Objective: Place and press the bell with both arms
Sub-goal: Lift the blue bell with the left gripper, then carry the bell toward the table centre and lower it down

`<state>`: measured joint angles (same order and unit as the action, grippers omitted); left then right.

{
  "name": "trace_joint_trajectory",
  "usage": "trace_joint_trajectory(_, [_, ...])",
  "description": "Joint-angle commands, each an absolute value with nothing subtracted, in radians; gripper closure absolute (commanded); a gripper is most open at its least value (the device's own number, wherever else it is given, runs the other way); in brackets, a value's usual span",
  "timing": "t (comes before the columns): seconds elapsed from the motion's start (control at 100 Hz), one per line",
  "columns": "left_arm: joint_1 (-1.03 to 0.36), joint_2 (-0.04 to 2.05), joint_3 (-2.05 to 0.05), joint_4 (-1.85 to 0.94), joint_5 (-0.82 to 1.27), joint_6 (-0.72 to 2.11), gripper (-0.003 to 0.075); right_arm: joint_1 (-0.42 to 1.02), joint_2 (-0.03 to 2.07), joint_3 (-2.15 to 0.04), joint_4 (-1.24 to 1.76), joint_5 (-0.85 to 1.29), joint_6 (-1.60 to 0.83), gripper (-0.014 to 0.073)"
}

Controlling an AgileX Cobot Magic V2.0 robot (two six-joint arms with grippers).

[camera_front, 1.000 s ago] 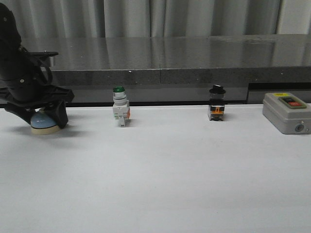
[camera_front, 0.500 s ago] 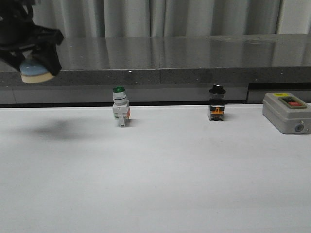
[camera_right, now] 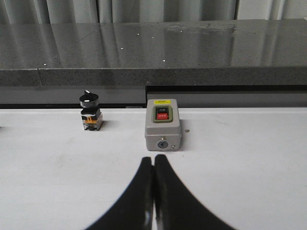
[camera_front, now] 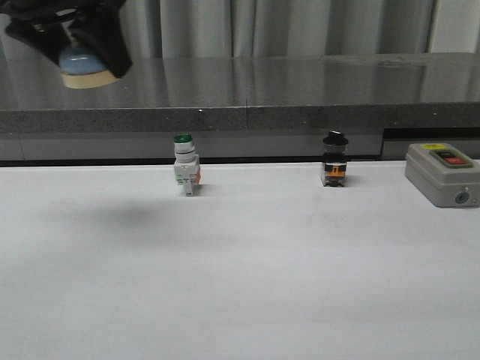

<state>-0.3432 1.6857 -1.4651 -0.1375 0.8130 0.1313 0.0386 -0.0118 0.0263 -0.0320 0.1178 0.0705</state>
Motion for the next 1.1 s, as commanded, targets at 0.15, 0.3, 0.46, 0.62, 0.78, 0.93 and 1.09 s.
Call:
trace_joint_trajectory(0.15, [-0.528,1.652,-1.502,-0.160,0.700,0.149,0.0741,0.033,-0.029,0.012,-0.041,0.034,0.067,0.0654])
trace_joint_trajectory(0.3, [-0.608,1.705,-1.502,-0.160,0.669,0.150,0.0741,0.033,-0.029,0.012,-0.041,0.034,0.067,0.0654])
trace_joint_trajectory(0.46, [-0.670,1.775,-1.502,-0.160,0.657,0.150,0.0741,0.033,-0.029,0.012,-0.041,0.034,0.067,0.0654])
trace_joint_trajectory(0.62, [-0.705,1.850,-1.502,-0.160,0.630,0.150,0.0741,0.033,-0.029,0.012,-0.041,0.034,0.067,0.0654])
trace_joint_trajectory(0.78, [-0.712,1.913,-1.502,-0.160,0.606,0.150,0.0740,0.033,-0.029,0.012,-0.041,0.034,0.067,0.0654])
trace_joint_trajectory(0.93, [-0.712,1.957,-1.502,-0.160,0.569,0.150,0.0741,0.033,-0.029,0.012,-0.041,0.034,0.067,0.0654])
trace_joint_trajectory(1.09, [-0.713,1.988,-1.502,-0.160,0.535,0.150,0.0741,0.033,-0.029,0.012,-0.041,0.034,0.067,0.0654])
